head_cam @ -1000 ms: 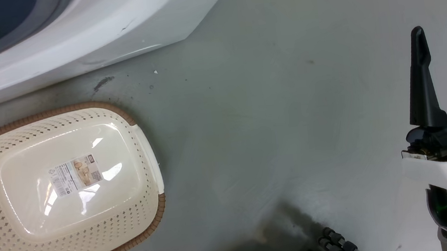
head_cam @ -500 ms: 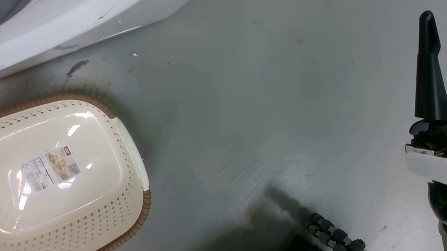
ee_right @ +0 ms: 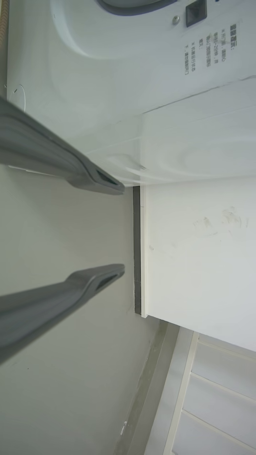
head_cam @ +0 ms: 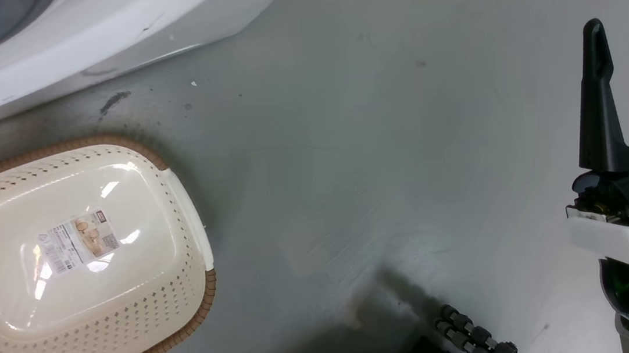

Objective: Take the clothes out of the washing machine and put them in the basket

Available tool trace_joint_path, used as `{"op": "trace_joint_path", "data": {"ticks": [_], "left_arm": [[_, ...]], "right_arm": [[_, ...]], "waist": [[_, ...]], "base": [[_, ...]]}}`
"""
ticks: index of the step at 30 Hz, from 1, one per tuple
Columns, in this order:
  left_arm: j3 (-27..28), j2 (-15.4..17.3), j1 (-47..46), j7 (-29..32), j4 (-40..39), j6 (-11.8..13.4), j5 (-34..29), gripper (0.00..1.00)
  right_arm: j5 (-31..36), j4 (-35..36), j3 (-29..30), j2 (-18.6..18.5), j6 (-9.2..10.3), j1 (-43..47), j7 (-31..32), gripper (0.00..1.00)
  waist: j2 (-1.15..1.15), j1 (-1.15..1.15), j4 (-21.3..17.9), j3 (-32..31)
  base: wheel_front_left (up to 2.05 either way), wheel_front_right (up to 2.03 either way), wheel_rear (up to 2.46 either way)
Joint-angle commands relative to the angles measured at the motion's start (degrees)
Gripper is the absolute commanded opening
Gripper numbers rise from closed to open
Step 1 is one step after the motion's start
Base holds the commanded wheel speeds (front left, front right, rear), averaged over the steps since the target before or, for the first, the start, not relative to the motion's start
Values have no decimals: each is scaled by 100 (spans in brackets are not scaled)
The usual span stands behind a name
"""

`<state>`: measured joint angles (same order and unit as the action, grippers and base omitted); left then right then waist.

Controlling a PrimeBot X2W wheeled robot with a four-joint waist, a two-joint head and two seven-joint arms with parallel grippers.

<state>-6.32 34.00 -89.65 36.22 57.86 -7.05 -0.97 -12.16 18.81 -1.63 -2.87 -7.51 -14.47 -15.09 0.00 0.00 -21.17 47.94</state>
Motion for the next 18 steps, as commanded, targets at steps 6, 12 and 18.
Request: {"op": "trace_joint_path", "data": {"ticks": [6, 12, 18], "left_arm": [[-47, -65, 269, -1134, 264, -24, 221, 0], [44, -258, 618, -1980, 570, -22, 515, 0], [31, -500, 1136, -2915, 899, -33, 741, 0]], "right_arm": [[153, -21, 41, -1, 4, 56, -12, 100], [296, -49, 20, -2, 4, 166, -12, 100], [485, -108, -42, -2, 4, 326, -12, 100]], "waist": [[0, 0, 171, -492], [0, 0, 311, -922], [0, 0, 482, -1435]], "base": [[0, 0, 0], [0, 0, 0], [0, 0, 0]]}}
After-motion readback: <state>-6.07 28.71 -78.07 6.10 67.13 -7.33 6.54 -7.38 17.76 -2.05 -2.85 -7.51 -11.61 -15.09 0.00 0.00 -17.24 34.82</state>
